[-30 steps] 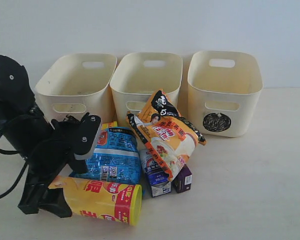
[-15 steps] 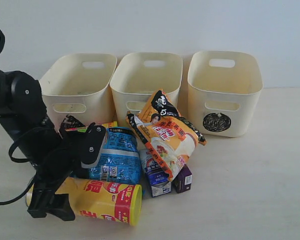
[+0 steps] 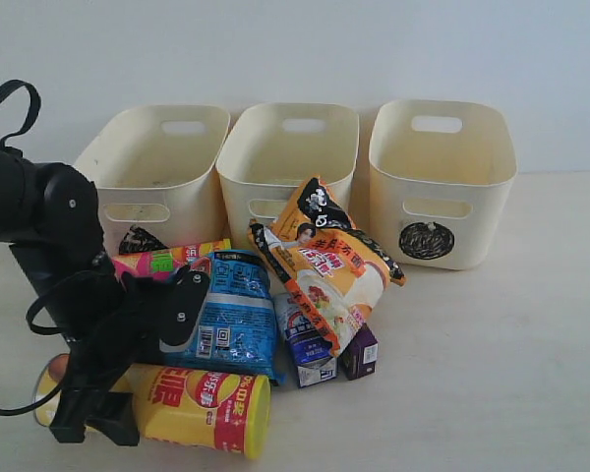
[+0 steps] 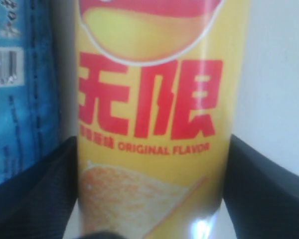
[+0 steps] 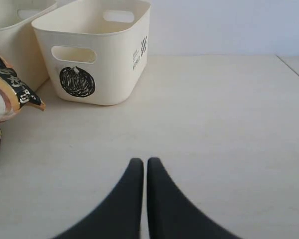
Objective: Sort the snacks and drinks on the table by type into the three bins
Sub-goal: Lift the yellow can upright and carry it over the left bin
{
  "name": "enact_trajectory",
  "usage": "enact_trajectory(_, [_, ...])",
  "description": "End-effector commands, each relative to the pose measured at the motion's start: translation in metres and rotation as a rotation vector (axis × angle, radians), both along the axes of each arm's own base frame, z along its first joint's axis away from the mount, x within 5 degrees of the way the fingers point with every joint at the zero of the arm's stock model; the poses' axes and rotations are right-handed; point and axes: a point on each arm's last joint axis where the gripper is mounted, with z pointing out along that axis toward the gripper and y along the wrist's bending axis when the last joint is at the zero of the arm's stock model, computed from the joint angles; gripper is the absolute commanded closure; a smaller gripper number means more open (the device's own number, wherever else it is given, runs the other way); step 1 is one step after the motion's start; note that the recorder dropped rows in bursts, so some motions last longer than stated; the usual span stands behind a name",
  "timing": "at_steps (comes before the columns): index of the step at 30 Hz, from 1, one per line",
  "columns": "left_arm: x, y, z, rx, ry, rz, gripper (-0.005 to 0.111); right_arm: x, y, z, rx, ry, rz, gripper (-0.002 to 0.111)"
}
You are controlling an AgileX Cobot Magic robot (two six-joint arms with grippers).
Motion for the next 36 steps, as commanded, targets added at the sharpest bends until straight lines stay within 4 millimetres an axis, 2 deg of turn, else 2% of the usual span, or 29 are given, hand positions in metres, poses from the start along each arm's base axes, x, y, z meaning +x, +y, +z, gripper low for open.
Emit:
enact_trajectory(1, [-0.007,0.006,-0.002,0.094,0.050,-0.034,0.103,0.000,0.000,0.000,-0.002,-0.008,-0.003,0.108])
enact_trajectory(6, [-0.007,0.008,0.008,0.105,0.029,0.019,0.103,0.000,0.000,0.000,-0.002,-0.008,-0.003,0.108])
enact_trajectory(15, [-0.020,0.009,0.053,0.025,-0.020,0.080,0.103,0.000,0.000,0.000,-0.002,-0.008,-0.003,0.108])
enact_trajectory(19, [-0.024,0.004,0.074,-0.080,-0.038,0.159,0.103,0.000,0.000,0.000,-0.002,-0.008,-0.003,0.108])
enact_trajectory(29, [0.009,0.001,0.142,-0.347,-0.096,0.575,0.103,0.000,0.000,0.000,-0.002,-0.008,-0.003,0.108])
enact_trajectory(36, [0.045,0.013,0.182,-0.563,-0.299,0.876,0.103,0.000,0.000,0.000,-0.002,-0.008,-0.003,0.108])
